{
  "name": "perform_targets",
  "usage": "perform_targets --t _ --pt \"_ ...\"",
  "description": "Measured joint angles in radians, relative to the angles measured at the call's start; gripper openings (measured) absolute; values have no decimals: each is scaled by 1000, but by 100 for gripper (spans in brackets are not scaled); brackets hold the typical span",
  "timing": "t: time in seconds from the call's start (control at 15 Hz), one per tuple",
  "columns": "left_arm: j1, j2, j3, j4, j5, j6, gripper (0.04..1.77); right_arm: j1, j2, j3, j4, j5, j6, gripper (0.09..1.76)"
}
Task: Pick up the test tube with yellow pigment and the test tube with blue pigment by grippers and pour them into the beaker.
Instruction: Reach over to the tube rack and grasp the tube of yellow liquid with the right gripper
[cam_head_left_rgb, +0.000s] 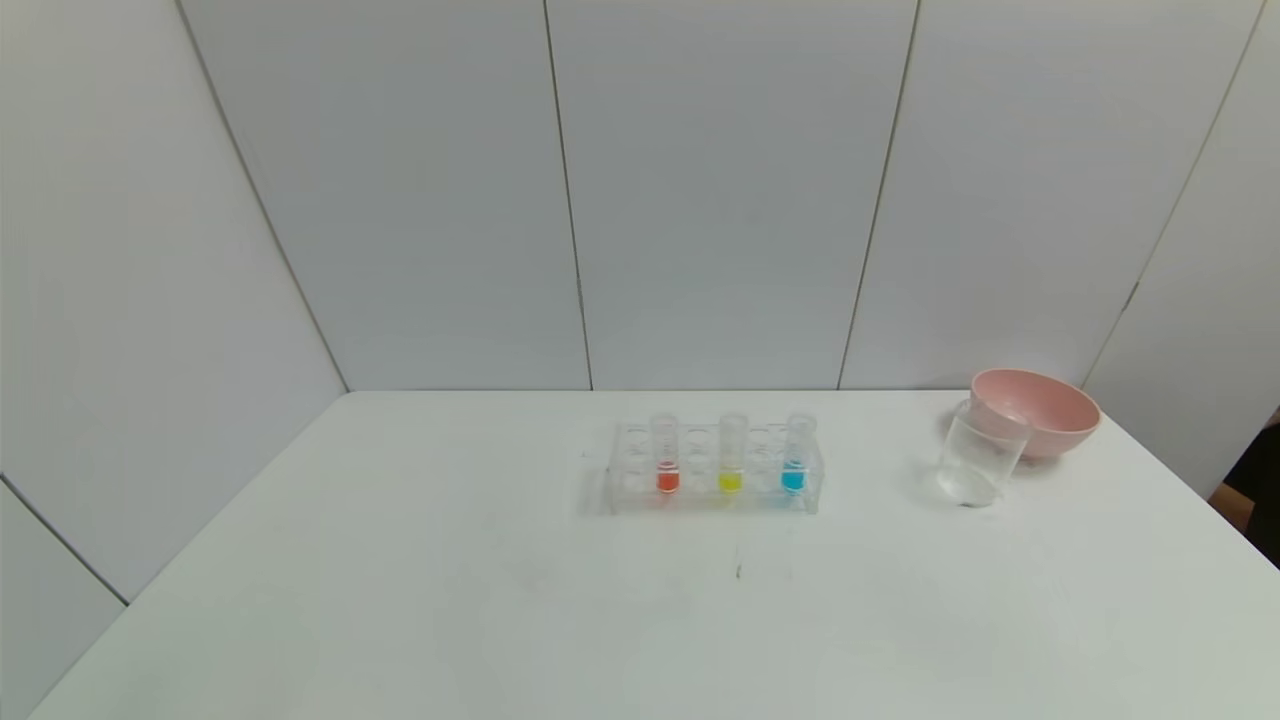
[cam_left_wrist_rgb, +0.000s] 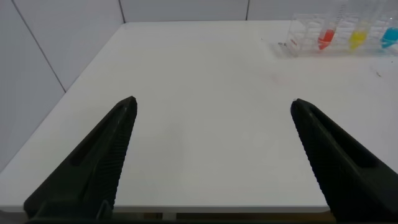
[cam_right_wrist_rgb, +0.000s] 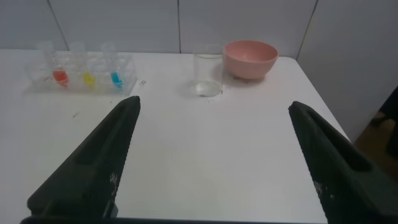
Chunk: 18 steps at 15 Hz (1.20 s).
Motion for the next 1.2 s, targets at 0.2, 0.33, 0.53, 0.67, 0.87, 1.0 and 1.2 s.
perform_targets --t 0.2,0.33,0.53,0.67,0.87,1.0,1.2 --pt "0 0 0 0 0 0 176 8 200 -11 -165 3 2 171" --pt "0 0 0 0 0 0 176 17 343 -15 -256 4 0 171" --pt "0 0 0 0 0 0 176 58 554 -17 -417 -7 -3 171" --pt "0 0 0 0 0 0 176 99 699 -18 -551 -42 -2 171" --pt "0 0 0 0 0 0 176 210 931 -22 -819 -172 15 171" --pt "0 0 0 0 0 0 176 316 1091 -25 -987 -300 27 171" --pt "0 0 0 0 0 0 176 512 1327 -65 -1187 -517 38 171"
